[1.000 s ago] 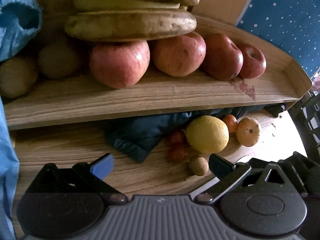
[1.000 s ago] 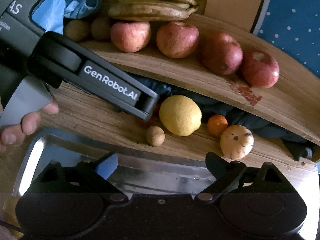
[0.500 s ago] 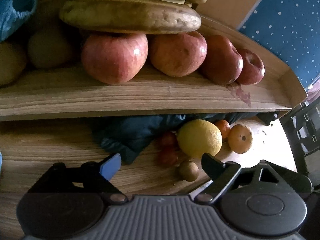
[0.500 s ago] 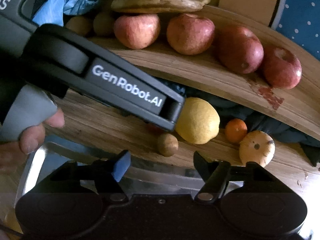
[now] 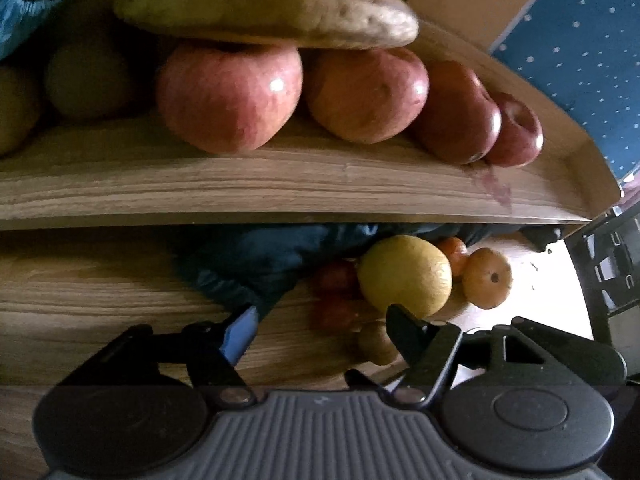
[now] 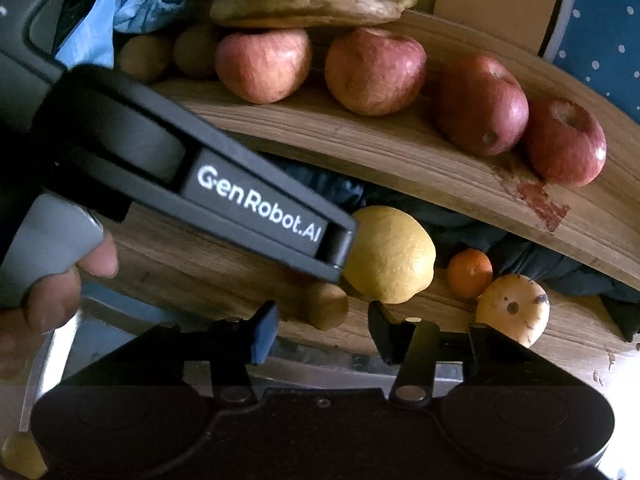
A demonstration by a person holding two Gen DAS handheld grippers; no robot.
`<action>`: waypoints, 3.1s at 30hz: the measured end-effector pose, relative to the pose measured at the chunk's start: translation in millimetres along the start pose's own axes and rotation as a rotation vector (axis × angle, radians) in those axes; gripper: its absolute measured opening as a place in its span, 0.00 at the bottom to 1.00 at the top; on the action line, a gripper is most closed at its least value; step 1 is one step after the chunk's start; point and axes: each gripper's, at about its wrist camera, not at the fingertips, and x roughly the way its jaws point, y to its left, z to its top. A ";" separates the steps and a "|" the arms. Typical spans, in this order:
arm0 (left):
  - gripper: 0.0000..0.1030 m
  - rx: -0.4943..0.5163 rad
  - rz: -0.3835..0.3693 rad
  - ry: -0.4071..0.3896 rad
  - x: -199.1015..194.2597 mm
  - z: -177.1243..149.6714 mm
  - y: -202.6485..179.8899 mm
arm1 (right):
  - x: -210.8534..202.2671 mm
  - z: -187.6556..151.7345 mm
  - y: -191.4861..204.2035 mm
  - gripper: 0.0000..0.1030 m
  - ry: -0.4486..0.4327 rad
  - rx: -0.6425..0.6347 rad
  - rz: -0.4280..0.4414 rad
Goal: Organize fruits
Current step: 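Close the left tool on the red cherry tomato while the right tool closes on the brown kiwi, then carry the tomato in the left tool to the tray while the right tool carries the kiwi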
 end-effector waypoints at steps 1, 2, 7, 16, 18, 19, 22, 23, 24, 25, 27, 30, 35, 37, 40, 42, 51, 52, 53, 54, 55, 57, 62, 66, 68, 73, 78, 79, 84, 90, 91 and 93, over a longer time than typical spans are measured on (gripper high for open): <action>0.72 -0.003 0.001 0.001 0.5 0.2 0.8 | 1.4 1.3 0.3 0.48 0.002 -0.002 -0.001; 0.72 -0.003 0.002 0.003 1.1 0.5 0.7 | 2.9 2.1 0.5 0.46 0.005 -0.005 -0.004; 0.70 0.003 0.009 0.008 2.9 1.3 -0.3 | 10.5 2.0 -6.2 0.42 0.017 0.017 -0.001; 0.64 0.047 0.067 0.018 7.3 0.5 -10.7 | 10.7 -2.4 -8.6 0.37 0.017 0.021 0.004; 0.61 0.044 0.065 0.018 7.1 1.0 -10.6 | 10.6 -2.7 -8.4 0.35 0.015 0.015 0.005; 0.60 0.043 0.065 0.019 6.9 1.3 -10.4 | 10.6 -3.2 -8.3 0.34 0.014 0.013 0.005; 0.57 0.039 0.065 0.021 5.6 3.0 -9.1 | 11.3 -4.0 -8.9 0.31 0.016 0.012 0.008; 0.57 0.034 0.061 0.022 4.8 3.0 -8.8 | 11.4 -4.1 -9.1 0.31 0.016 0.011 0.007; 0.56 0.032 0.058 0.022 4.0 2.8 -8.8 | 11.5 -4.3 -9.6 0.31 0.015 0.011 0.007; 0.56 0.031 0.055 0.026 3.1 2.3 -9.1 | 11.8 -4.1 -9.3 0.31 0.016 0.011 0.007; 0.56 0.029 0.046 0.030 1.1 0.9 -10.2 | 11.6 -4.0 -9.6 0.31 0.015 0.011 0.007; 0.56 0.031 0.037 0.033 0.3 -1.3 -12.8 | 11.7 -3.6 -9.4 0.31 0.015 0.009 0.008; 0.56 0.016 0.036 0.030 4.3 2.3 -11.9 | 11.9 -3.1 -9.7 0.31 0.015 0.009 0.007; 0.52 0.018 0.037 0.032 6.0 5.1 -10.6 | 11.9 -3.1 -9.4 0.31 0.013 0.010 0.009; 0.49 0.013 0.031 0.044 7.7 7.2 -7.5 | 11.2 -2.5 -9.9 0.31 0.010 0.016 0.010; 0.48 0.013 0.031 0.050 8.4 6.4 -6.4 | 11.1 -1.9 -10.2 0.30 0.009 0.021 0.010; 0.41 0.029 0.033 0.051 9.4 5.8 -6.7 | 10.8 -0.1 -11.3 0.26 0.010 0.027 0.014; 0.39 0.031 0.028 0.052 9.2 6.1 -6.7 | 10.6 -0.3 -11.5 0.26 0.010 0.024 0.014; 0.38 0.033 0.026 0.052 9.5 6.2 -7.1 | 10.5 -0.6 -11.9 0.26 0.010 0.023 0.013; 0.37 0.034 0.026 0.052 10.0 6.4 -8.1 | 11.1 -1.6 -13.0 0.26 0.010 0.022 0.014; 0.35 0.036 0.024 0.053 10.9 6.5 -9.2 | 11.1 -1.9 -13.4 0.25 0.010 0.021 0.014; 0.32 0.039 0.019 0.055 13.4 6.3 -12.1 | 11.4 -2.2 -13.4 0.25 0.010 0.019 0.011; 0.26 0.058 0.010 0.051 13.3 4.7 -16.8 | 10.5 -1.6 -10.9 0.25 0.011 0.019 0.006; 0.25 0.058 0.007 0.048 12.0 3.5 -17.9 | 9.4 -1.7 -11.6 0.25 0.008 0.020 0.004; 0.25 0.060 0.006 0.041 10.6 2.8 -18.4 | 8.8 -2.6 -12.1 0.25 0.005 0.019 0.003; 0.25 0.066 0.004 0.030 5.6 2.9 -18.9 | 4.3 -5.1 -11.0 0.25 0.000 0.016 0.003; 0.25 0.062 0.009 0.022 1.4 0.8 -19.2 | -2.2 -7.9 -11.6 0.25 -0.009 0.015 -0.001; 0.25 0.061 0.009 0.019 0.2 0.4 -19.3 | -3.7 -8.8 -11.8 0.25 -0.011 0.015 -0.002; 0.25 0.063 0.011 0.009 -10.2 -4.1 -21.7 | -14.6 -10.9 -11.5 0.26 -0.028 0.019 -0.008; 0.25 0.070 0.011 -0.004 -22.1 -13.5 -29.6 | -33.3 -17.9 -12.8 0.26 -0.049 0.022 -0.017; 0.25 0.072 0.010 -0.006 -24.6 -15.5 -31.1 | -36.7 -19.2 -12.6 0.26 -0.053 0.022 -0.020; 0.25 0.077 0.008 -0.010 -29.3 -19.6 -35.4 | -42.7 -23.4 -14.9 0.26 -0.060 0.024 -0.025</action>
